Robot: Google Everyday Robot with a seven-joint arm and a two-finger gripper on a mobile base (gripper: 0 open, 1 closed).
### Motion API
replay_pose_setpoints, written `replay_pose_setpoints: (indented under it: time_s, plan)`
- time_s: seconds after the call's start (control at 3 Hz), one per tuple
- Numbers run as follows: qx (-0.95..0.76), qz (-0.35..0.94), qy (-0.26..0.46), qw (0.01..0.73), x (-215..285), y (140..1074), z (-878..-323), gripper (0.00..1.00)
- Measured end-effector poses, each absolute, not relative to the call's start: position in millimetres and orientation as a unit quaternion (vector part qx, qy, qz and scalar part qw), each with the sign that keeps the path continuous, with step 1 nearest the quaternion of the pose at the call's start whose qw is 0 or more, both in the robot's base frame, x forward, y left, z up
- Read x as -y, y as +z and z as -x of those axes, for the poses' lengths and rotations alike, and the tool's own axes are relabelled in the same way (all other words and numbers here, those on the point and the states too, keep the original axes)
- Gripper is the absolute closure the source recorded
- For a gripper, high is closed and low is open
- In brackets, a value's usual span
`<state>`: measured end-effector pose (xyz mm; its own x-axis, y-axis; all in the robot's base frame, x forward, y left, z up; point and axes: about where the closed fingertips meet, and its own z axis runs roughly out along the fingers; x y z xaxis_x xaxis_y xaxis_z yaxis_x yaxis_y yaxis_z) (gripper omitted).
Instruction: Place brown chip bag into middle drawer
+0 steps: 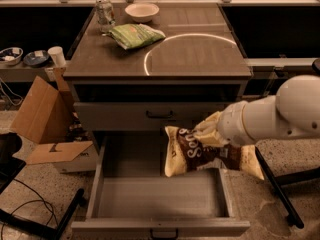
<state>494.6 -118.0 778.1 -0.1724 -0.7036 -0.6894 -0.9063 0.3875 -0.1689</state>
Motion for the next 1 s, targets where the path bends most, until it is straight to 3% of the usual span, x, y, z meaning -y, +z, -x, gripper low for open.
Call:
replay_pose_setpoints:
  time_s: [1.0]
  plan:
    - [-0.739, 0.601, 0.083, 0.293, 103, 643, -528, 1.0]
